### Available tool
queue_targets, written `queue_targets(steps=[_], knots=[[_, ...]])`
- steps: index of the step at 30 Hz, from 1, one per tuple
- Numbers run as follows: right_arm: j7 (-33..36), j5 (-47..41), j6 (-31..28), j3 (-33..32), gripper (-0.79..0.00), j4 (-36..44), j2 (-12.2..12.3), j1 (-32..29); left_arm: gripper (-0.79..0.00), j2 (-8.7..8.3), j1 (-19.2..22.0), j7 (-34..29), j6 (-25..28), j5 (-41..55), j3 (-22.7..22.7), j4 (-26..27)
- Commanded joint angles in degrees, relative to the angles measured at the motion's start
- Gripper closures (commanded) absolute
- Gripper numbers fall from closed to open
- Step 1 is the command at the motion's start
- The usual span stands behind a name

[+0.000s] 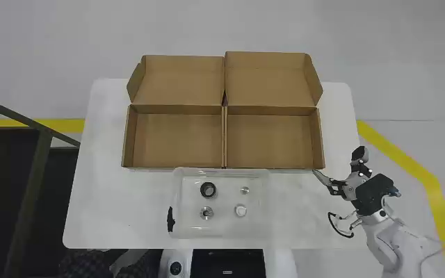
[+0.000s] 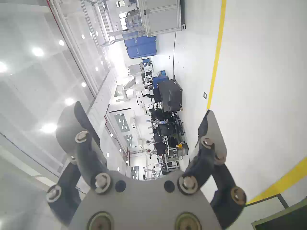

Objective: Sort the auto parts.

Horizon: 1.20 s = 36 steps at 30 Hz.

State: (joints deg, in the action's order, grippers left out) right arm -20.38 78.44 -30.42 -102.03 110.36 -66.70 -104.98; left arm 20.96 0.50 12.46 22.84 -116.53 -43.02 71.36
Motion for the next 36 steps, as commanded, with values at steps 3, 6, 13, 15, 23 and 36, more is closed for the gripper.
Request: queue_targets(steps=[3, 6, 13, 15, 23, 36], knots=[[0.0, 0.0, 0.0, 0.0, -0.785, 0.0, 0.0, 0.0, -0.785, 0.0, 0.0, 0.0, 0.0, 0.0, 0.0, 0.0], [0.0, 0.0, 0.0, 0.0, -0.785, 0.0, 0.0, 0.0, -0.785, 0.0, 0.0, 0.0, 0.0, 0.0, 0.0, 0.0], [0.0, 0.0, 0.0, 0.0, -0.785, 0.0, 0.0, 0.0, -0.784, 0.0, 0.0, 0.0, 0.0, 0.0, 0.0, 0.0], [0.0, 0.0, 0.0, 0.0, -0.784, 0.0, 0.0, 0.0, -0.784, 0.0, 0.0, 0.0, 0.0, 0.0, 0.0, 0.0], [6.0, 2.1, -1.4, 2.2, -0.785, 3.0, 0.2, 0.9, -0.785, 0.0, 0.0, 0.0, 0.0, 0.0, 0.0, 0.0], [16.3, 4.5, -9.8, 8.4, -0.785, 11.8, 0.9, 2.2, -0.785, 0.0, 0.0, 0.0, 0.0, 0.0, 0.0, 0.0]])
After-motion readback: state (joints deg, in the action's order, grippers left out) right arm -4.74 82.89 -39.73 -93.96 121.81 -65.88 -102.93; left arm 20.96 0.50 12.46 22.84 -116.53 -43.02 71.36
